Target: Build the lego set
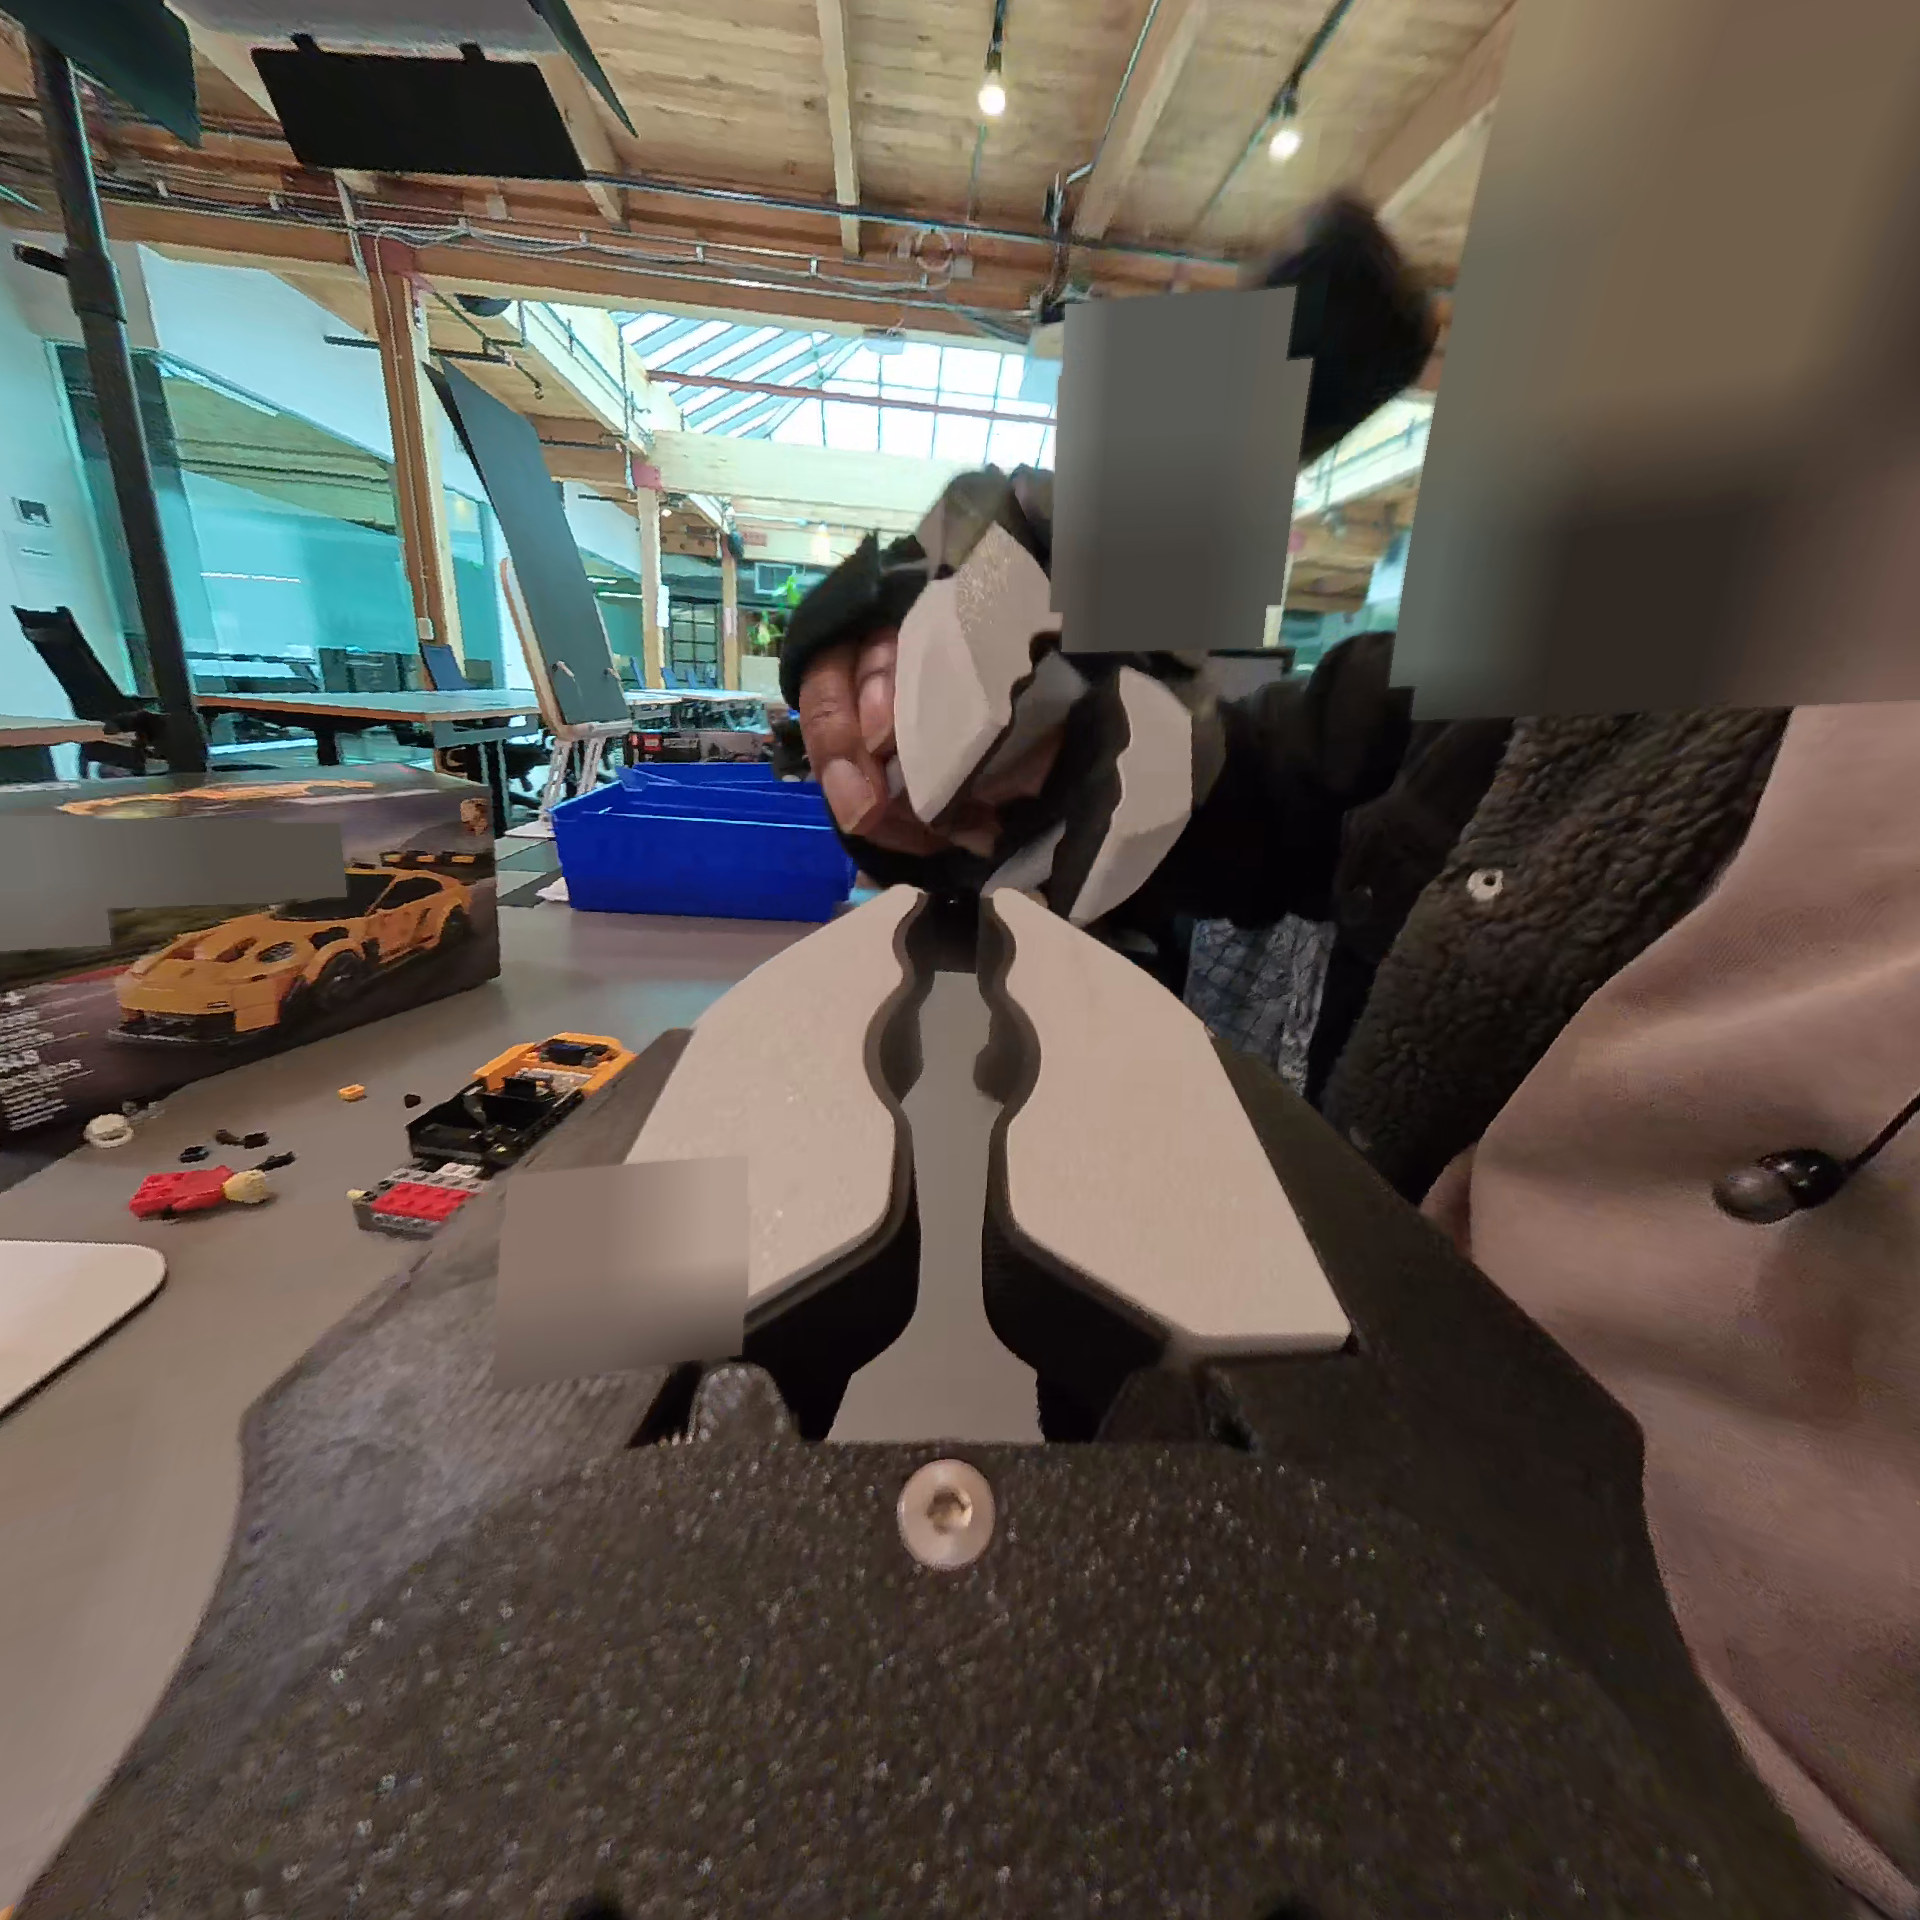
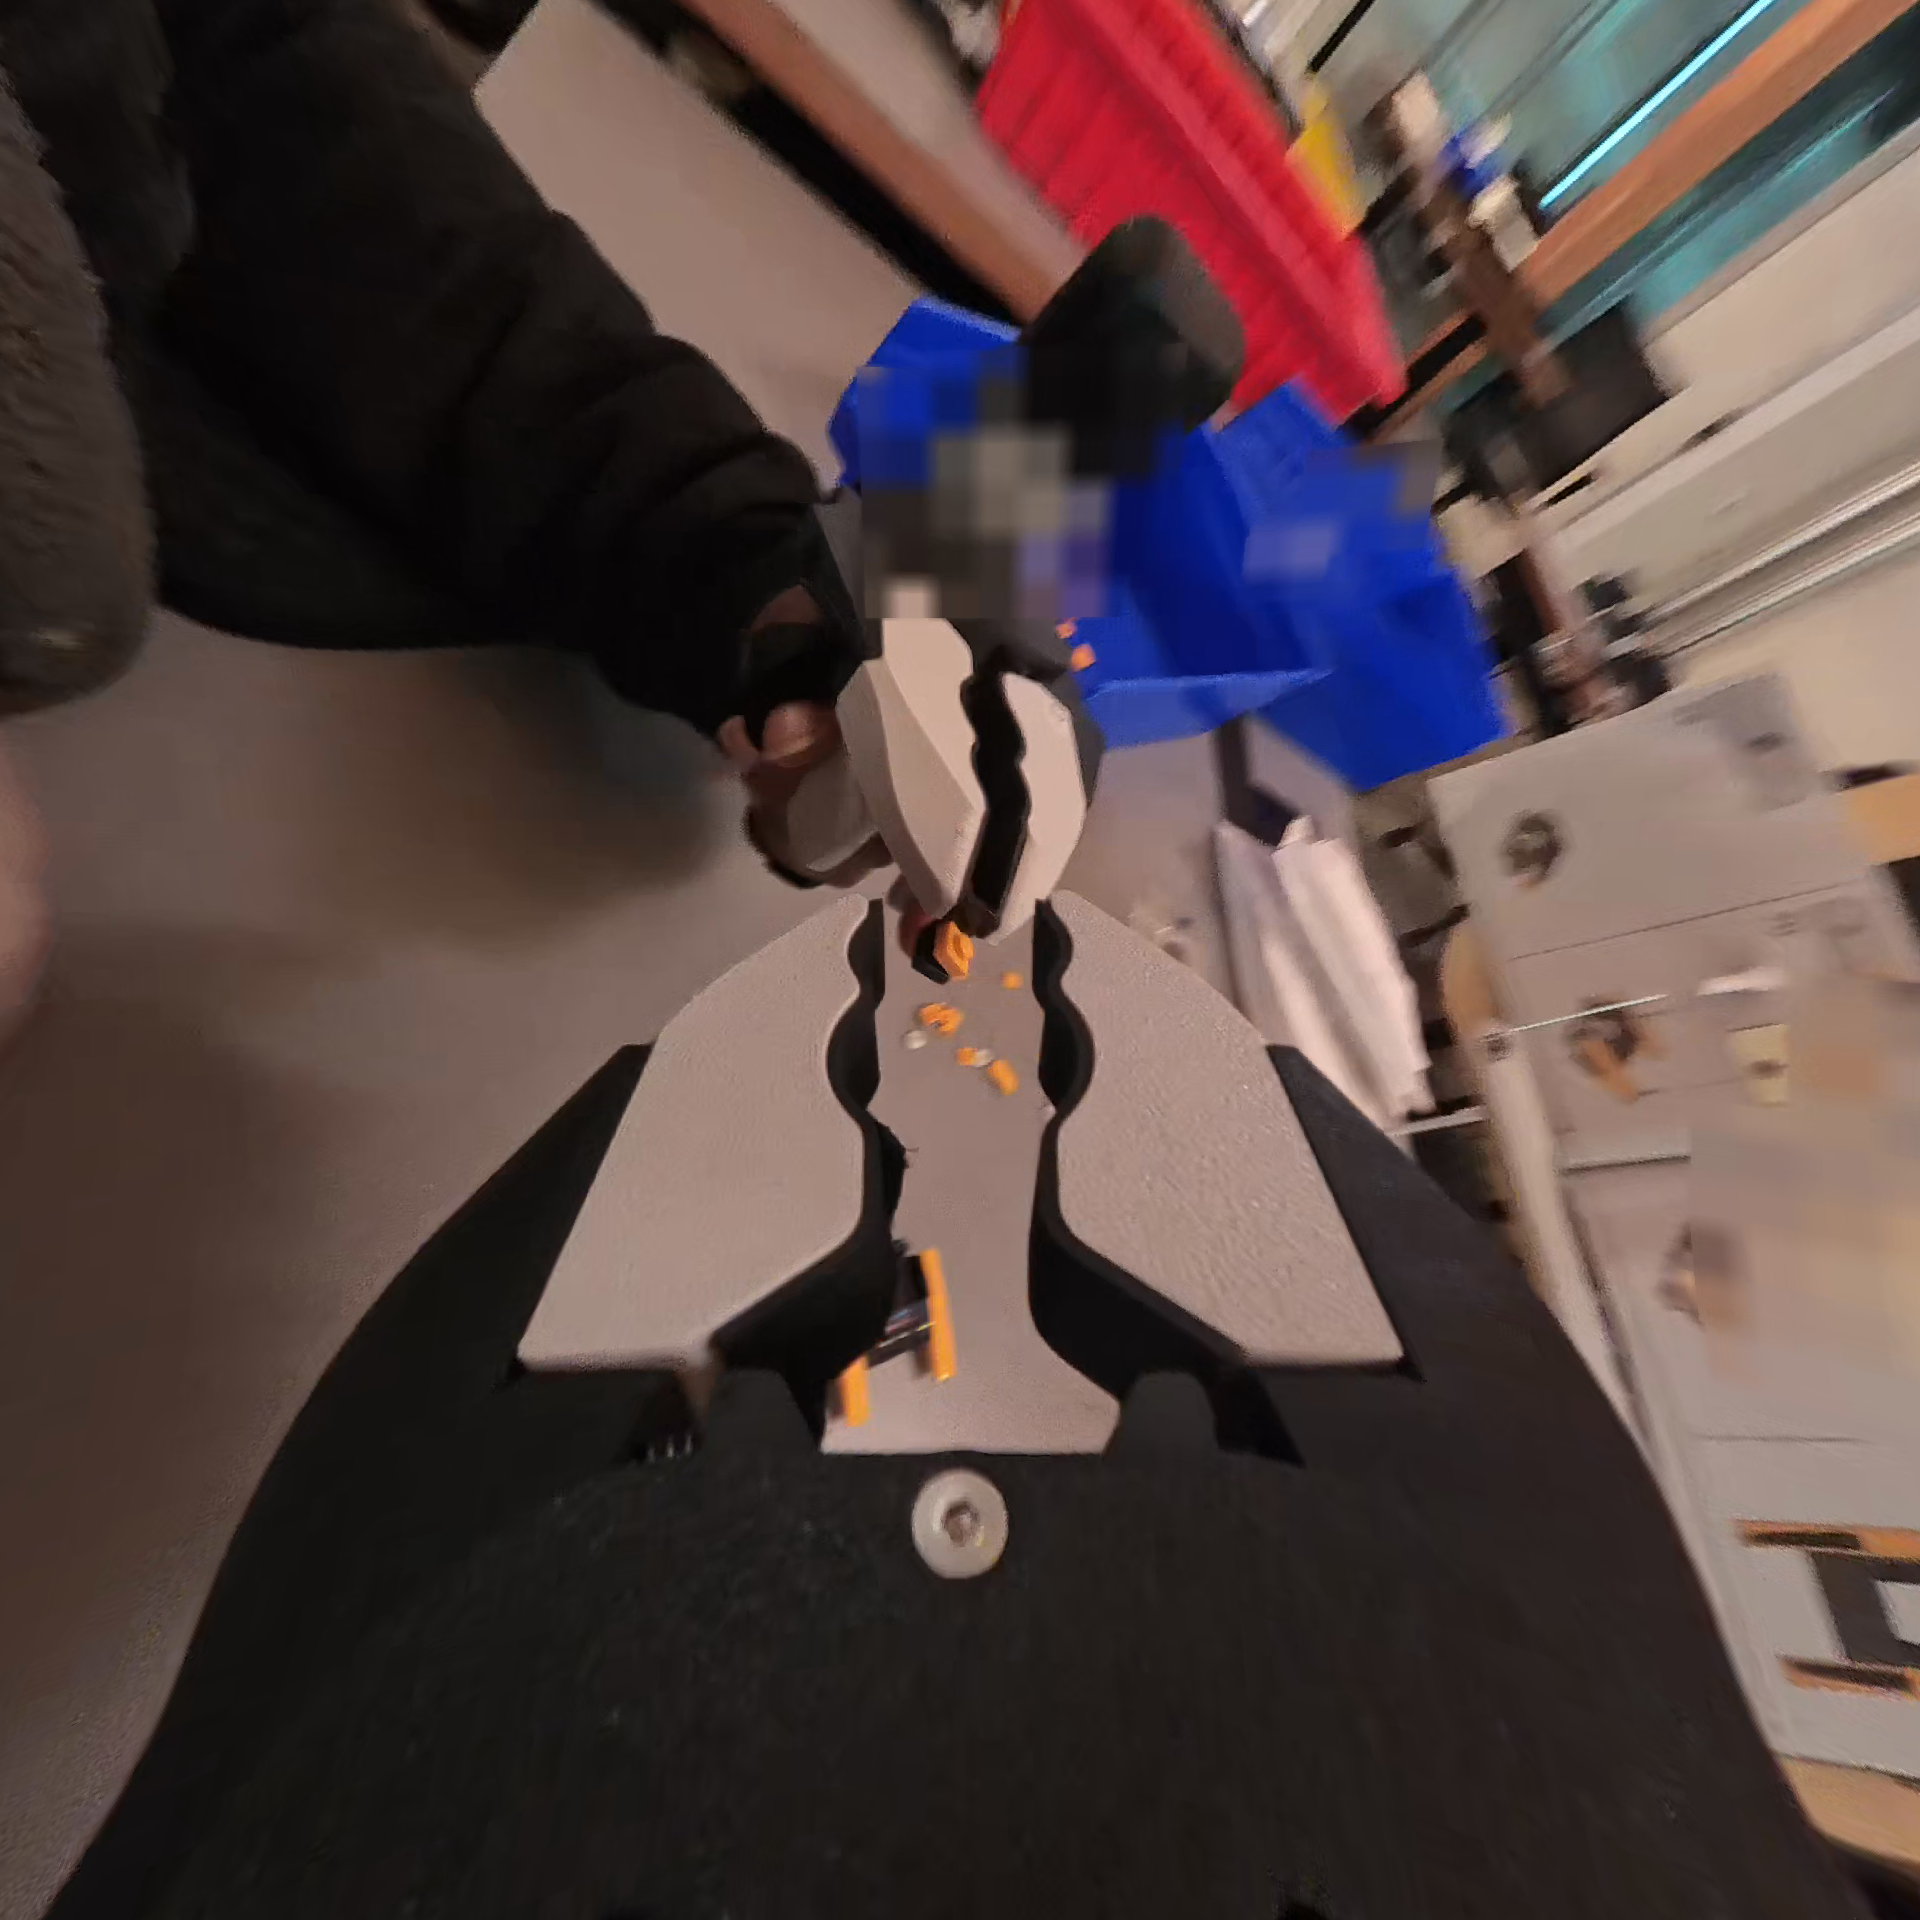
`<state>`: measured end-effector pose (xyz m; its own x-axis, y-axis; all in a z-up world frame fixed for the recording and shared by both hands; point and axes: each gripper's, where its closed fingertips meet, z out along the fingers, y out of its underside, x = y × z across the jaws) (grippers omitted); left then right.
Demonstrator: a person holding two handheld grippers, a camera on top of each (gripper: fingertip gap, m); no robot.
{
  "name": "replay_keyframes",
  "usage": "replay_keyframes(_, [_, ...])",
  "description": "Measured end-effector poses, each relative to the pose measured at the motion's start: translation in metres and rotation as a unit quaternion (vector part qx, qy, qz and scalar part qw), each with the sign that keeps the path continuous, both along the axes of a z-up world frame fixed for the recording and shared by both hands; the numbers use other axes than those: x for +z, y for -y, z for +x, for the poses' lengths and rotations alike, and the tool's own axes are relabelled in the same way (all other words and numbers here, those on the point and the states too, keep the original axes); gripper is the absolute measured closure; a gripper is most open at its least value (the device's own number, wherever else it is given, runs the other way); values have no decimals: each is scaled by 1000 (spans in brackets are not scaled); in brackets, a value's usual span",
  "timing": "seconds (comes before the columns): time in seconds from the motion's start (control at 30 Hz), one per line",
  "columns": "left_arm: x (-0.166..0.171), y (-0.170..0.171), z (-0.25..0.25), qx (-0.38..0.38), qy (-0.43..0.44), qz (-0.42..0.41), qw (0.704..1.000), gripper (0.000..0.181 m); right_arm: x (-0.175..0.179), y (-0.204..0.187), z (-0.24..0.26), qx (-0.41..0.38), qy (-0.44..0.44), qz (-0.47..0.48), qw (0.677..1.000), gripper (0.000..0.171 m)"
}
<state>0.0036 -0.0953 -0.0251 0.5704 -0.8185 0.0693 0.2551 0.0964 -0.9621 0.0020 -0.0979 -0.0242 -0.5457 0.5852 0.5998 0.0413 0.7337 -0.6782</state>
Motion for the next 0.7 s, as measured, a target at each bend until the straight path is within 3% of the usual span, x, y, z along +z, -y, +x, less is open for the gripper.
replay_keyframes(0.13, [5, 2, -3, -19, 33, -12, 999, 174, -5, -5, -1, -7, -70, 43, 997, 146])
replay_keyframes(0.7, [11, 4, -2, -61, 81, -46, 994, 174, -9, -9, -6, -4, -136, 109, 985, 160])
